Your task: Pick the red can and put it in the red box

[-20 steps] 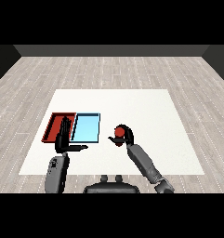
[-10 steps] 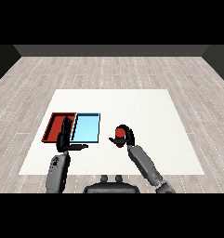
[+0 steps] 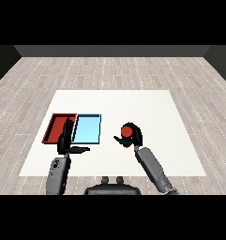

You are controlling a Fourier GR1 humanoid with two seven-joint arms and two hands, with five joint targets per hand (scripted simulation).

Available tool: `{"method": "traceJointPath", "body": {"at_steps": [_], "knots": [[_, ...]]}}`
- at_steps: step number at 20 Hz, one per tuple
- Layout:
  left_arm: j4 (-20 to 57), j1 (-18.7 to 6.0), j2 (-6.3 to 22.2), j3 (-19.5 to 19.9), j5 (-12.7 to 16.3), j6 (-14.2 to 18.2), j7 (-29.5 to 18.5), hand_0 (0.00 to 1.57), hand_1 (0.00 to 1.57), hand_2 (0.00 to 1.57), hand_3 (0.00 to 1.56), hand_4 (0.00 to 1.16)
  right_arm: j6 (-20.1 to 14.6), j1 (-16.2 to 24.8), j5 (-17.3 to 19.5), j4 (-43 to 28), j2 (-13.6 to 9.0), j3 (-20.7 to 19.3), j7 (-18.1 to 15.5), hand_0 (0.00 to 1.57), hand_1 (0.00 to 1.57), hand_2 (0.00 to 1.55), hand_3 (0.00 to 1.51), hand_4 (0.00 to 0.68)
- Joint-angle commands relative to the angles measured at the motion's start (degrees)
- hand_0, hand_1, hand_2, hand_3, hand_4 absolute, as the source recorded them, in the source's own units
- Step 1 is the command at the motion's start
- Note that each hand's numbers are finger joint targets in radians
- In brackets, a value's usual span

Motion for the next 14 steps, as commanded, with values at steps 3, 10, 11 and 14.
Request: {"method": "traceJointPath", "body": {"at_steps": [3,10,11,14], "knots": [[0.0,-0.1,0.5,-0.7,1.0,-2.3,1.3,0.00,0.00,0.00,0.00,0.00,-1.4,5.5,3.9,-14.5,-2.8,0.3,2.9,1.57,1.57,1.47,1.40,0.610],[-3.9,-1.9,-2.9,-7.8,1.0,-2.8,8.6,0.00,0.00,0.00,0.00,0.00,-1.0,6.3,3.9,-27.8,-5.3,-2.0,6.8,1.56,1.56,1.46,1.41,0.598],[-4.3,-1.9,-2.9,-8.2,1.1,-2.4,8.9,0.00,0.00,0.00,0.00,0.00,-0.2,3.6,4.7,-24.5,-4.0,-2.9,5.7,1.57,1.57,1.46,1.40,0.624],[-4.8,-4.7,-2.9,-9.2,1.0,-1.2,11.9,0.00,0.00,0.00,0.00,0.00,-1.5,-1.7,7.9,-19.5,0.5,-2.8,6.7,1.57,1.57,1.46,1.40,0.624]]}}
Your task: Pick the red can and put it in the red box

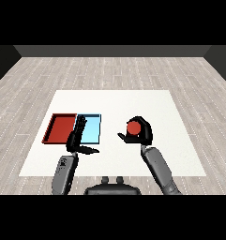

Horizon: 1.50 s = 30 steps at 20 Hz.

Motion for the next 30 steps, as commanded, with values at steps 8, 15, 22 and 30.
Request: {"method": "traceJointPath", "body": {"at_steps": [8,15,22,30], "knots": [[0.1,-2.2,-0.3,-10.3,-2.1,5.5,5.1,0.00,0.00,0.00,0.00,0.00,-2.6,-7.3,5.2,4.1,6.7,-0.3,-0.8,1.57,1.57,1.47,1.42,0.650],[6.0,-12.4,-0.3,-11.0,3.2,7.7,10.2,0.00,0.00,0.00,0.00,0.00,-1.9,-4.5,6.2,-0.5,6.8,0.6,0.3,1.57,1.57,1.48,1.42,0.636],[14.1,-9.7,-0.3,-16.7,5.6,9.2,3.0,0.00,0.00,0.00,0.00,0.00,-2.9,-7.5,5.2,5.9,6.8,2.6,-5.2,1.57,1.57,1.48,1.41,0.655],[16.5,-9.7,-0.3,-21.6,9.5,10.7,2.1,0.00,0.00,0.00,0.00,0.00,-0.3,-8.3,5.2,3.6,6.8,0.3,-0.7,1.57,1.57,1.48,1.42,0.650]]}}
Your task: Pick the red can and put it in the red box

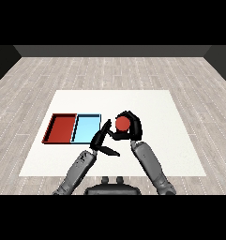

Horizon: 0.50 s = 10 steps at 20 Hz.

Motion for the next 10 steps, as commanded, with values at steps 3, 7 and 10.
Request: {"method": "traceJointPath", "body": {"at_steps": [3,7,10], "knots": [[0.5,-2.4,0.0,-3.1,3.8,3.0,2.3,0.00,0.00,0.00,0.00,0.00,2.6,2.9,1.5,-3.7,0.2,0.8,1.8,1.57,1.57,1.47,1.41,0.637],[0.9,-1.2,0.0,-2.4,3.2,0.8,1.6,0.00,0.00,0.00,0.00,0.00,0.4,-0.6,-1.8,0.4,0.2,2.2,-1.8,1.57,1.57,1.48,1.41,0.634],[0.4,-2.8,0.0,-2.0,4.2,1.4,3.2,0.00,0.00,0.00,0.00,0.00,-2.7,0.3,-2.7,1.8,0.2,6.6,-4.0,1.57,1.57,1.48,1.41,0.629]]}}
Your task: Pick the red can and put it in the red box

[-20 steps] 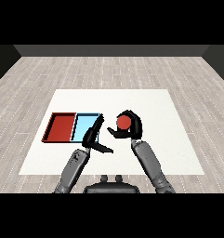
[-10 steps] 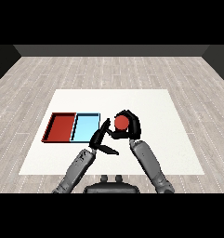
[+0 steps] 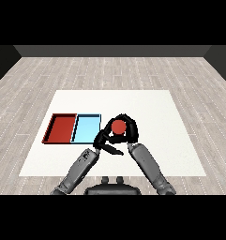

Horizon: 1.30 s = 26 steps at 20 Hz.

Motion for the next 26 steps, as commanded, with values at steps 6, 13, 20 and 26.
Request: {"method": "traceJointPath", "body": {"at_steps": [6,13,20,26], "knots": [[10.2,-5.9,0.0,-3.3,6.8,0.8,-8.3,0.00,0.00,0.00,0.00,0.00,-5.2,-4.7,0.6,-0.3,0.0,3.6,3.0,1.57,1.57,1.48,1.41,0.657],[3.3,-5.5,0.1,-3.6,3.3,2.8,-2.6,0.00,0.00,0.00,0.00,0.00,-7.1,-4.6,-2.4,-0.1,0.0,6.9,1.8,1.57,1.57,1.49,1.40,0.652],[8.0,-8.1,0.0,-5.1,8.3,21.2,-6.2,1.57,1.57,1.57,1.54,1.12,-5.2,-4.2,-4.2,1.6,0.0,4.9,-0.4,1.57,1.57,1.47,1.40,0.624],[5.3,-3.6,0.0,-4.2,6.6,18.3,-5.4,1.57,1.57,1.57,1.50,1.12,-6.6,-5.5,-3.1,-1.1,0.0,5.6,3.4,1.57,1.57,1.47,1.40,0.632]]}}
